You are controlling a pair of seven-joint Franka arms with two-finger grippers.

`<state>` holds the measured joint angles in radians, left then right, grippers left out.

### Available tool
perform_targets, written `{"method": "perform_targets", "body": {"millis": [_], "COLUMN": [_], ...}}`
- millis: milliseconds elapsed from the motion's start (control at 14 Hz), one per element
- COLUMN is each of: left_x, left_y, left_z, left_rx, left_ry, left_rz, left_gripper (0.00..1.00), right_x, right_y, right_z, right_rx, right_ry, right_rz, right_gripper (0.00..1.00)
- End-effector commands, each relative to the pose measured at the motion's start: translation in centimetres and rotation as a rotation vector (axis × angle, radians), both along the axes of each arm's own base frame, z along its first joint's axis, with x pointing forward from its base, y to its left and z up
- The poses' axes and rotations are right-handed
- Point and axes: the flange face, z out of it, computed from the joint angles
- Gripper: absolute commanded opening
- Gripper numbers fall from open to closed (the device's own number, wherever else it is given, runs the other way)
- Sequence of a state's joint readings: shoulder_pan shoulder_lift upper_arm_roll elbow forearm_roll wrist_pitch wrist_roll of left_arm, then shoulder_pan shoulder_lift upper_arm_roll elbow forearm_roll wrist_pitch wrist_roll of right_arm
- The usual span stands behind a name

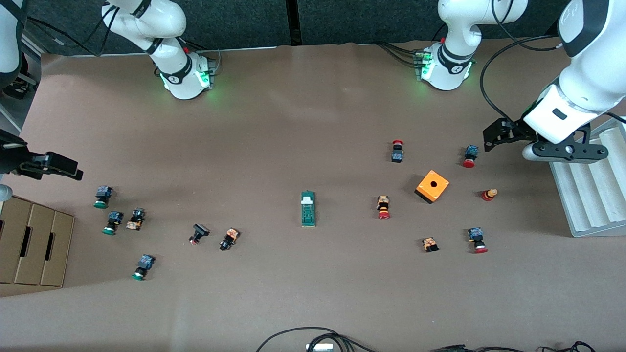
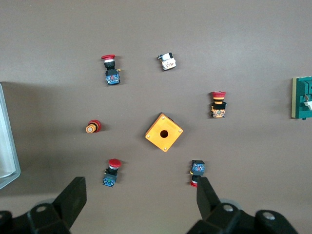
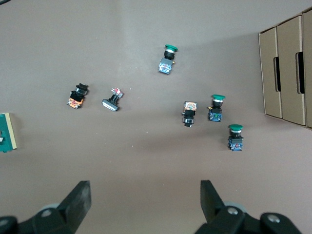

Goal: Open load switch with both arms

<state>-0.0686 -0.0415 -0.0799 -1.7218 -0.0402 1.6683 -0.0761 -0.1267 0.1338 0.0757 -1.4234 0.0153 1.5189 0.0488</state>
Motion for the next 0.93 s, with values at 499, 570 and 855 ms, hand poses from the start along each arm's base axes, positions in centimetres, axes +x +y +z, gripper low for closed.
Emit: {"method": "perform_targets", "body": {"millis": [499,570,855], "left_x": [0.0,0.1,-0.1], "left_y": [0.0,-0.1,-1.2], "left_z": [0.4,0.5,0.6], "left_rx": [-0.004,-0.004,-0.001], "left_ry": [0.011,0.01,0.008], "left_rz": [-0.009,-0.008,-0.021], "left_gripper": [1.0,1.0,1.0], "right_x": [0.3,0.3,0.2], "right_y": [0.3,0.2,0.5], "right_z": [0.0,-0.1,-0.2], "right_rx": [-0.014,-0.018,-0.017], "right_ry": [-0.014,-0.011,-0.006], "right_rz": [-0.045,-0.048,-0.046], "right_gripper": [1.0,1.0,1.0]}}
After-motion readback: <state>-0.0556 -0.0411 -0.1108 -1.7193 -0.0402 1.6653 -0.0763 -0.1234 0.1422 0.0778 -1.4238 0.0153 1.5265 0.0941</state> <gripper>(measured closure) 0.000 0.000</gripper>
